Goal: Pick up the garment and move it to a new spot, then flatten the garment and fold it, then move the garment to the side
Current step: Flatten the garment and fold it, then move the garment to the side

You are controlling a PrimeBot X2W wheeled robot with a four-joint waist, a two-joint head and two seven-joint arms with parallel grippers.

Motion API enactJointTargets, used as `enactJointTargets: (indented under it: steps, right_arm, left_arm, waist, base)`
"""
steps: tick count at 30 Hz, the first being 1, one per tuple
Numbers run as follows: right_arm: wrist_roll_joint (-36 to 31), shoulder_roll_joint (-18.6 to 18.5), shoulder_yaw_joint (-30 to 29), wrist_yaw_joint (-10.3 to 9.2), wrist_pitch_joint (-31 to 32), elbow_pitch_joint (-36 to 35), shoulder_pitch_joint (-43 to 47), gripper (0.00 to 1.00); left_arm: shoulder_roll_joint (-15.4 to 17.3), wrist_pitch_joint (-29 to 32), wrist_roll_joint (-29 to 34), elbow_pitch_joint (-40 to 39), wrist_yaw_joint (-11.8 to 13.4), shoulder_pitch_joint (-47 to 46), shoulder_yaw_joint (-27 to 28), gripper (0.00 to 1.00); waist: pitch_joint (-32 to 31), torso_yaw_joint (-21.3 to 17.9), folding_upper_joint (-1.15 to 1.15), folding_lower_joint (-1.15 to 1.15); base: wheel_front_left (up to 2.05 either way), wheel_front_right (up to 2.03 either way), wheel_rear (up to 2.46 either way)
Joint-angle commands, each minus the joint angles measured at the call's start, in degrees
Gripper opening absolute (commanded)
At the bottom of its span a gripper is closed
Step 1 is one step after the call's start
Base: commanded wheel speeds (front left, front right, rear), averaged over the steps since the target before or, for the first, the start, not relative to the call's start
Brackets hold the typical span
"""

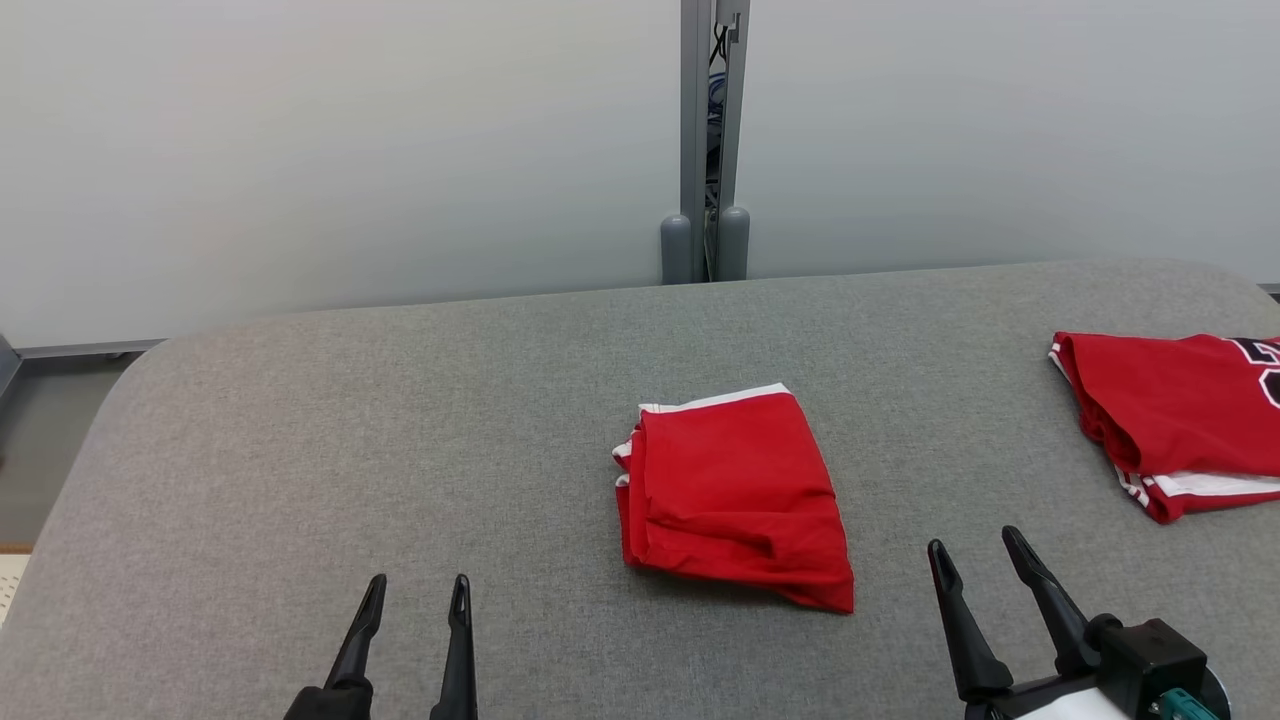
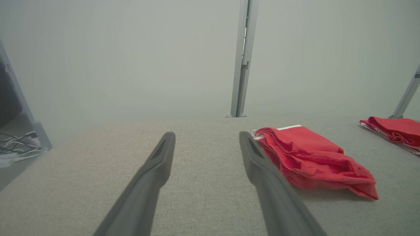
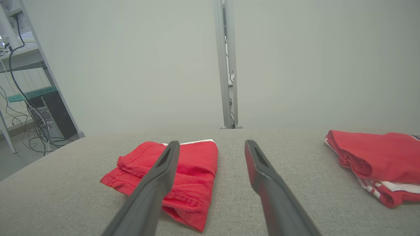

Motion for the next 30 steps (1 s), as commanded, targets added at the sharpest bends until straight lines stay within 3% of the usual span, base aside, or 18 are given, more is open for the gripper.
enactJointTargets:
  steps: [1,10,17,30]
  right_arm:
    - [0.0,0.0,0.0,-0.02,-0.3,-0.2,0.2,1.0]
    - [1.8,0.0,-0.3,-0.02,-0.3,2.0,0.1,1.0]
    - [11.6,0.1,1.3,-0.02,-0.3,8.8,-4.3,1.0]
    - [37.2,-5.3,11.5,-0.01,2.9,29.3,-21.4,1.0]
  left_arm:
    - [0.1,-0.2,0.3,-0.1,-0.1,0.2,0.2,1.0]
    - [0.0,-0.2,0.3,0.6,-0.5,-0.3,-0.1,1.0]
    - [0.0,-0.2,0.2,1.6,-0.8,-1.2,-1.2,1.0]
    - [0.0,-0.2,1.3,2.7,-1.5,-2.9,-3.7,1.0]
  waist:
    - [0.1,0.0,0.0,0.0]
    - [0.3,0.3,0.0,0.0]
    - [1.1,1.2,0.0,0.0]
    - [4.4,5.7,0.0,0.0]
  base:
    - [0.0,0.0,0.0]
    - [0.0,0.0,0.0]
    - [0.0,0.0,0.0]
    - [0.0,0.0,0.0]
